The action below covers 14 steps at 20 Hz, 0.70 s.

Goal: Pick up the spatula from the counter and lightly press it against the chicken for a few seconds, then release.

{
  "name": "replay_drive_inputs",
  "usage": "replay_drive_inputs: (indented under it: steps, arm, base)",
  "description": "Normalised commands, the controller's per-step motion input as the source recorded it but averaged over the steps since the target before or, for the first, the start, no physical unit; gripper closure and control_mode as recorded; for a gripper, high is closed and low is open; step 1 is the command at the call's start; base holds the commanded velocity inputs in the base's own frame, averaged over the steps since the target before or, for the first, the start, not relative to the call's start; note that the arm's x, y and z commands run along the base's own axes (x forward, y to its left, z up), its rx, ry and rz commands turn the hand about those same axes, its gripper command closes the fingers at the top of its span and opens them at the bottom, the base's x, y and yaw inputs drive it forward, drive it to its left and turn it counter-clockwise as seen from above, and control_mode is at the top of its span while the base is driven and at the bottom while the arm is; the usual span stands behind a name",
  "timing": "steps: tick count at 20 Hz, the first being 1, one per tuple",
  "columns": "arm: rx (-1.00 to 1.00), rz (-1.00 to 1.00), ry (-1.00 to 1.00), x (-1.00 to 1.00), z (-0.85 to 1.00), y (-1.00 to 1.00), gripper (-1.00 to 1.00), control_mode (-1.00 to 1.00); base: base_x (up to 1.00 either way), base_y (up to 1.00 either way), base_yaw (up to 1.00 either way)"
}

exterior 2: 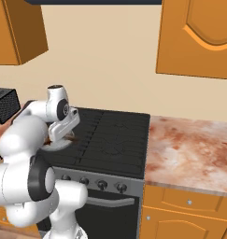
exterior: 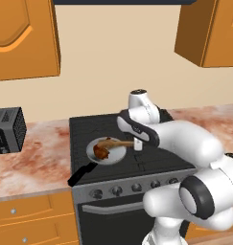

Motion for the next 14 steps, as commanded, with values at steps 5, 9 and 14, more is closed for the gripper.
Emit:
replay_drive_inputs:
  steps: [5, 9, 14]
  arm:
    - [-0.03, 0.00, 0.00, 0.22, 0.00, 0.00, 1.00, -1.00]
    - [-0.03, 0.00, 0.00, 0.13, -0.01, 0.00, 1.00, -1.00]
    - [-0.03, 0.00, 0.00, 0.05, -0.10, 0.00, 1.00, -1.00]
  base:
    - [0.00, 0.00, 0.00]
    - [0.00, 0.00, 0.00]
    - [0.00, 0.00, 0.00]
